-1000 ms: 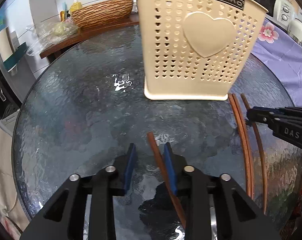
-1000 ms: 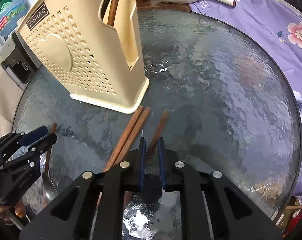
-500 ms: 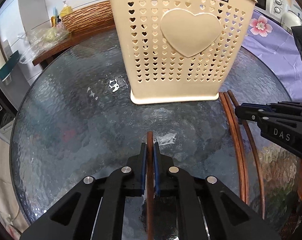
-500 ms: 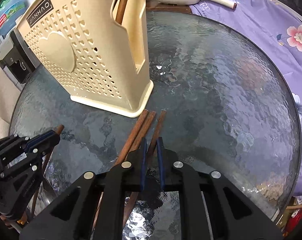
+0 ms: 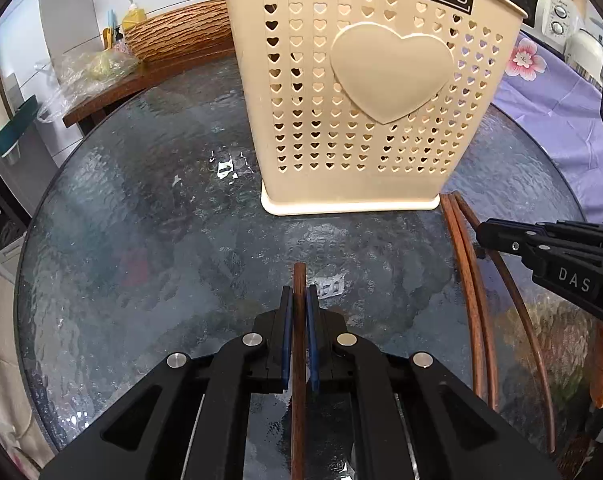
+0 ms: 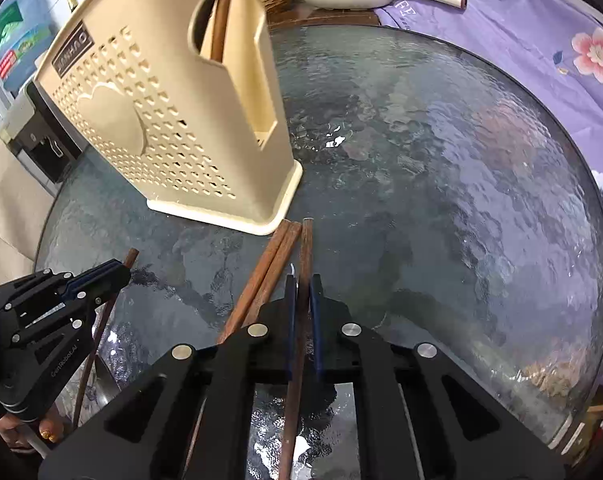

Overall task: Organize utensils
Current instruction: 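Lift both tools' chopsticks upright and carry them over the cream holder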

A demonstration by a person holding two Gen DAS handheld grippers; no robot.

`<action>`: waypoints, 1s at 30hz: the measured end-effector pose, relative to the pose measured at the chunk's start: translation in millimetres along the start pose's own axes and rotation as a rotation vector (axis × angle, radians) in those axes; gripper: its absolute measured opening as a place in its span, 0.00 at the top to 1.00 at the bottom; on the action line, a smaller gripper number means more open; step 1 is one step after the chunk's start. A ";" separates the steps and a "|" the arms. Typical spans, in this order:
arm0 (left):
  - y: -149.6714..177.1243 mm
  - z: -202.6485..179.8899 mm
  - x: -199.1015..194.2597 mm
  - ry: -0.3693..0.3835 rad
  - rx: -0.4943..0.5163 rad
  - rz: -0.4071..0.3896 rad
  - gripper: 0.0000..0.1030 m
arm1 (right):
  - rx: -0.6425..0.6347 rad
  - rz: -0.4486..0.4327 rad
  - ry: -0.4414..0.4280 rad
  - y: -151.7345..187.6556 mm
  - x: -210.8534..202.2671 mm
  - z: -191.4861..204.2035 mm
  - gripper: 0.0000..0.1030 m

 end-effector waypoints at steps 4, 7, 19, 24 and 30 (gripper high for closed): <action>-2.5 1.5 -6.1 0.011 -0.007 -0.019 0.94 | 0.017 -0.012 -0.027 1.0 -2.4 -5.9 0.93; -4.5 2.4 -13.3 0.012 -0.011 -0.038 0.94 | 0.025 -0.032 -0.053 0.9 -8.8 -9.8 0.93; -7.4 9.0 -40.1 0.072 -0.049 -0.092 0.94 | 0.045 -0.118 -0.163 5.4 -46.8 -10.4 0.93; -7.3 8.0 -64.3 0.086 -0.053 -0.141 0.94 | 0.020 -0.174 -0.197 11.7 -72.4 -1.2 0.93; -7.0 7.0 -97.3 0.103 -0.052 -0.210 0.94 | -0.029 -0.243 -0.232 16.8 -108.1 9.9 0.93</action>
Point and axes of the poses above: each gripper's, at about its wrist camera, not at the fingertips, and x roughly the way its jaws point, z to its left, y to its underside, the point moved 5 cm from there along x, roughly the way its jaws point, and after that the axes turned 10 degrees about z, right-handed, at the moved point
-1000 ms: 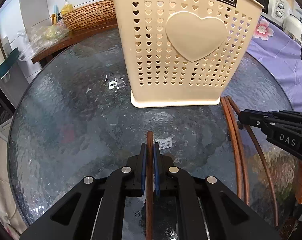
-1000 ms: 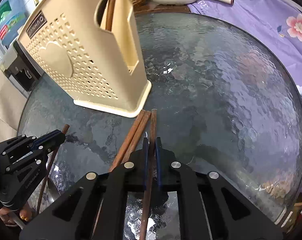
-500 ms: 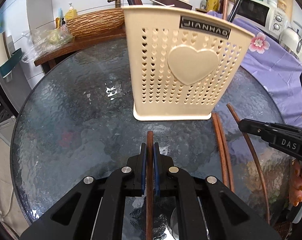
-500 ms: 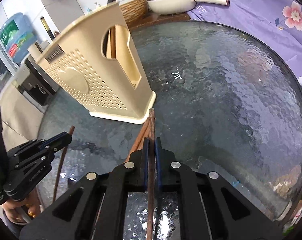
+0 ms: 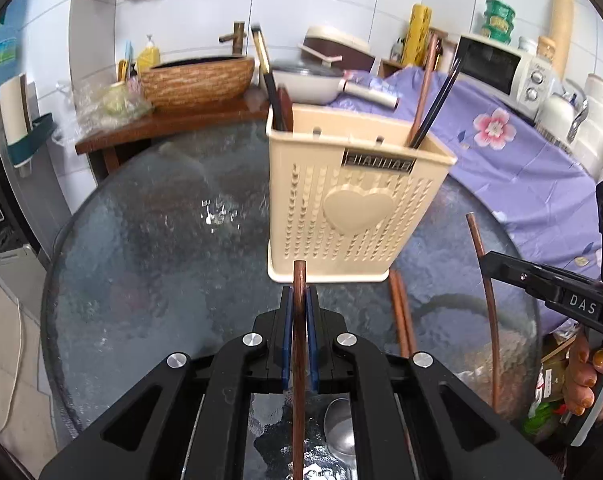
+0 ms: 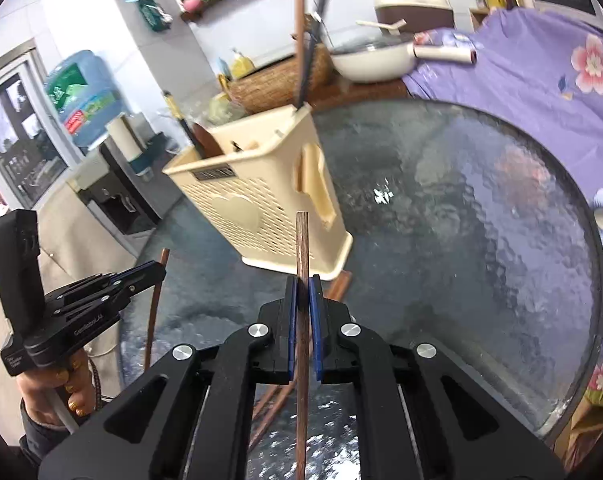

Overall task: Organize utensils
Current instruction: 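Lift both tools' chopsticks upright and carry them over the cream holder, then lower both tools' chopsticks down into the cream holder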

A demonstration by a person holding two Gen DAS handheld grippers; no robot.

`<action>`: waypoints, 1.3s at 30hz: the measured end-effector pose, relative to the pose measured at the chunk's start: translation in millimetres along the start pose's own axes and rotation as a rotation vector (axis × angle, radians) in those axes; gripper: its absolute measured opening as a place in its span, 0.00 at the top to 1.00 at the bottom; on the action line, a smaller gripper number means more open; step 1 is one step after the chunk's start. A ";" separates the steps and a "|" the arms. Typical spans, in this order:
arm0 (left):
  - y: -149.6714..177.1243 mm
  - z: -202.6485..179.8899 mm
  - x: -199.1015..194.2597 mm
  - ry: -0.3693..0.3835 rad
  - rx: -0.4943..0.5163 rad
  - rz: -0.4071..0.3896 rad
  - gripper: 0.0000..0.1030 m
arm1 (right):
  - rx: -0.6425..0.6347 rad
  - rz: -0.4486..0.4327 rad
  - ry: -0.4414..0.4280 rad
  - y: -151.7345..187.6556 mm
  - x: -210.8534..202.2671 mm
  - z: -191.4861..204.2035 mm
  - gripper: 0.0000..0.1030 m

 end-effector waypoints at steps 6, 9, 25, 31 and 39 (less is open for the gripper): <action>-6.2 -1.5 -33.2 0.007 0.011 -0.070 0.94 | -0.053 -0.047 -0.025 -0.4 -29.8 18.8 0.93; -8.4 -2.8 -51.0 0.010 0.015 -0.107 0.94 | -0.077 -0.073 -0.025 -1.9 -44.5 26.8 0.93; -23.4 -4.7 -108.8 0.008 0.033 -0.240 0.94 | -0.147 -0.150 -0.043 -18.0 -92.2 54.1 0.93; -45.0 -9.2 -129.1 0.002 0.042 -0.292 0.94 | -0.171 -0.182 -0.053 -39.0 -106.7 68.1 0.93; -94.8 -17.6 -163.6 0.065 0.015 -0.363 0.94 | -0.202 -0.268 -0.042 -87.2 -136.5 92.7 0.93</action>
Point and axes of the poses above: each gripper's, at about its wrist camera, not at the fingertips, and x roughly the way its jaws point, z to its left, y to its underside, the point moved 5 cm from there along x, roughly the way its jaws point, and after that the axes turned 10 degrees about z, right-handed, at the moved point
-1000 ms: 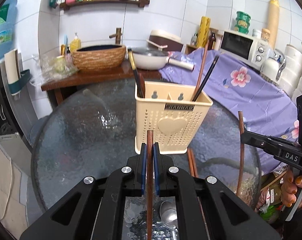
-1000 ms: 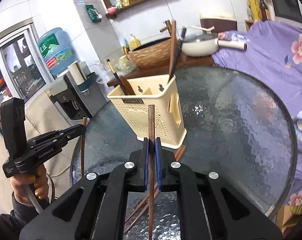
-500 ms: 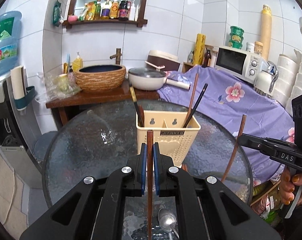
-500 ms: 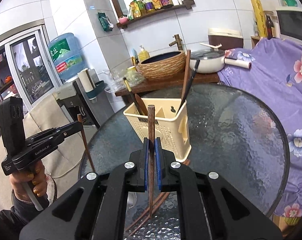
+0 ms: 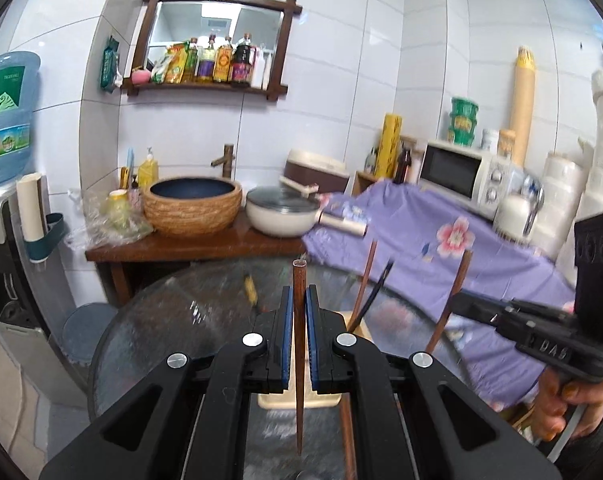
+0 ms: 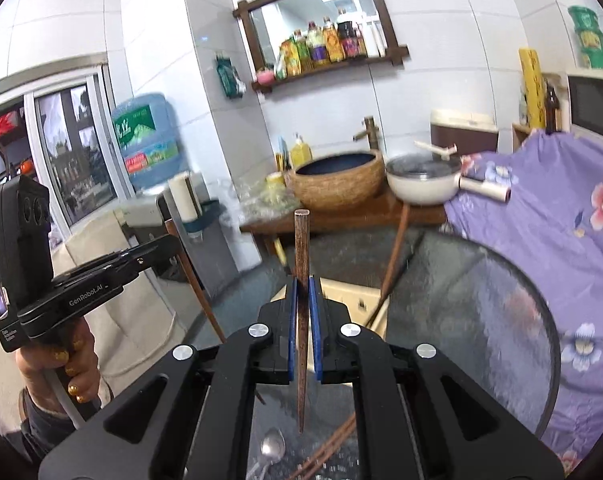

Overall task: Organize utensils
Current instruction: 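Lower both tools' chopsticks down into the cream holder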

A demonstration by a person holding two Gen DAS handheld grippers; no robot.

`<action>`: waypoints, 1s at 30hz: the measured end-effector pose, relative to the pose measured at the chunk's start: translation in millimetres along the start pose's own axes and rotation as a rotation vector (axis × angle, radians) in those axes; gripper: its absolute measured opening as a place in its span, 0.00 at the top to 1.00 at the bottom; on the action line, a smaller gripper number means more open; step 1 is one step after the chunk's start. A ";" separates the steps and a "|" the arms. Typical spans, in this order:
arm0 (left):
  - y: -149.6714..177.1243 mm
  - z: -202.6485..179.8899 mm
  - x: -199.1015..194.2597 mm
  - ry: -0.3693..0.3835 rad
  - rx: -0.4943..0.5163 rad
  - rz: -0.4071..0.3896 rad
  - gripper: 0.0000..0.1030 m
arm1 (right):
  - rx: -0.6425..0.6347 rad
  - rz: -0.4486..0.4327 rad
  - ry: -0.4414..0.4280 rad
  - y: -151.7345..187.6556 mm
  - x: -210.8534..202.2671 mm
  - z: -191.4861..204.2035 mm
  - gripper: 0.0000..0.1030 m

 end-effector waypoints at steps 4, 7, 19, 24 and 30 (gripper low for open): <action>-41.4 -0.9 -11.1 -0.016 -0.040 -0.097 0.94 | -0.004 -0.081 0.025 -40.3 -12.3 4.4 0.93; -63.8 1.9 -9.0 -0.032 -0.081 -0.145 0.94 | -0.006 -0.152 0.061 -65.7 -18.0 5.1 0.93; -62.6 25.1 52.3 -0.104 -0.210 -0.160 0.94 | 0.013 -0.198 0.197 -71.4 29.9 -22.2 0.93; -38.8 29.9 78.9 -0.115 -0.208 -0.105 0.94 | 0.032 -0.138 0.214 -47.3 61.1 -37.1 0.93; -12.6 30.5 104.3 -0.131 -0.180 -0.041 0.94 | 0.032 -0.088 0.224 -23.6 86.4 -43.1 0.93</action>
Point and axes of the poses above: each gripper's, at about its wrist camera, not at the fingertips, and x roughly the way its jaws point, z to its left, y to its underside, the point moved 5 cm from there along x, roughly the way its jaws point, and after that the axes turned 10 degrees about z, right-handed, at the moved point
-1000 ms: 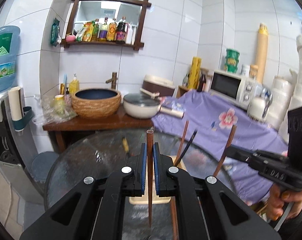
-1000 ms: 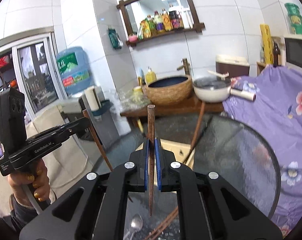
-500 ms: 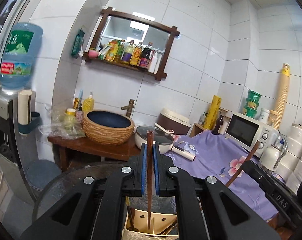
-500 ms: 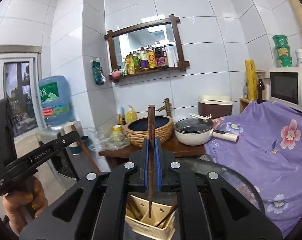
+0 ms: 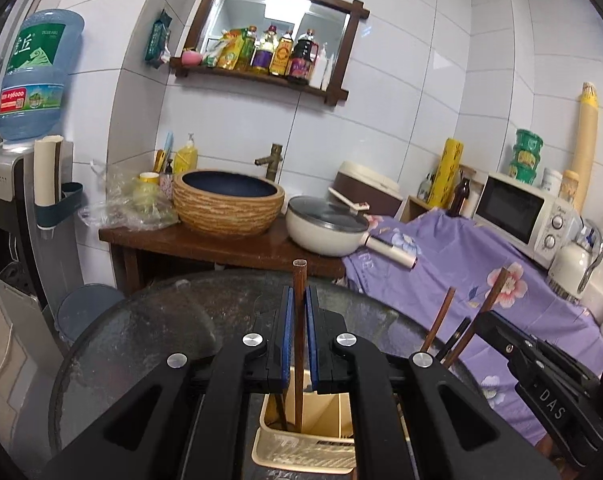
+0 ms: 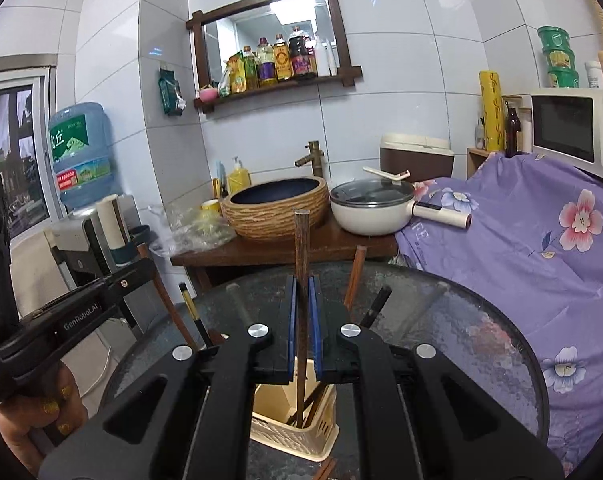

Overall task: Organize utensils
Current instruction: 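Lower both tools' chopsticks down into the cream holder, then open both tools to release the chopsticks and pull back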

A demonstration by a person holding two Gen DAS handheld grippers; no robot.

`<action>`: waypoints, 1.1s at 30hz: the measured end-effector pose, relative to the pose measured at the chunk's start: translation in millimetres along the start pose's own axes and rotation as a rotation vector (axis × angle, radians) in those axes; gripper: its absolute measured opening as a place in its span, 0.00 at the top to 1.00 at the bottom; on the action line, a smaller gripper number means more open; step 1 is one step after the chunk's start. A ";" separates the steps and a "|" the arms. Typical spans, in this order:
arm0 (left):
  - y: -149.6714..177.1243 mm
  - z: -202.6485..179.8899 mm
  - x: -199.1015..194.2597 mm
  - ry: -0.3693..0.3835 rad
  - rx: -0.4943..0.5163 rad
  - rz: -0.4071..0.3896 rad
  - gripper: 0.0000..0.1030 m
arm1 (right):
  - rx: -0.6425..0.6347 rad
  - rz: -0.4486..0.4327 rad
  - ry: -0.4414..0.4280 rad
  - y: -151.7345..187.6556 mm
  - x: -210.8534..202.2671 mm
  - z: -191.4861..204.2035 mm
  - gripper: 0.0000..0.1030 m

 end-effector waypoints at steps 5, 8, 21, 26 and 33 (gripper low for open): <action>18.0 2.9 17.0 0.000 0.013 0.053 0.94 | 0.002 0.027 0.001 12.6 11.6 -0.9 0.93; 26.7 4.1 24.4 -0.002 0.020 0.075 0.94 | 0.003 0.032 -0.002 16.5 13.2 -0.2 0.93; 29.4 2.1 22.1 -0.007 0.066 0.084 0.65 | -0.012 0.053 -0.006 24.0 15.3 0.7 0.87; 33.7 7.2 9.1 0.002 0.062 0.061 0.43 | -0.007 0.008 0.004 33.5 -2.1 -0.7 0.55; 67.0 31.7 -13.5 0.012 0.031 0.102 0.21 | -0.003 0.126 0.000 81.6 -10.3 -2.7 0.49</action>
Point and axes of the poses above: each gripper's, at about its wrist camera, not at the fingertips, and x roughly the way its jaws point, z to its left, y to its underside, the point moved 5 cm from there along x, roughly the way its jaws point, and after that the axes turned 10 degrees about z, right-handed, at the moved point
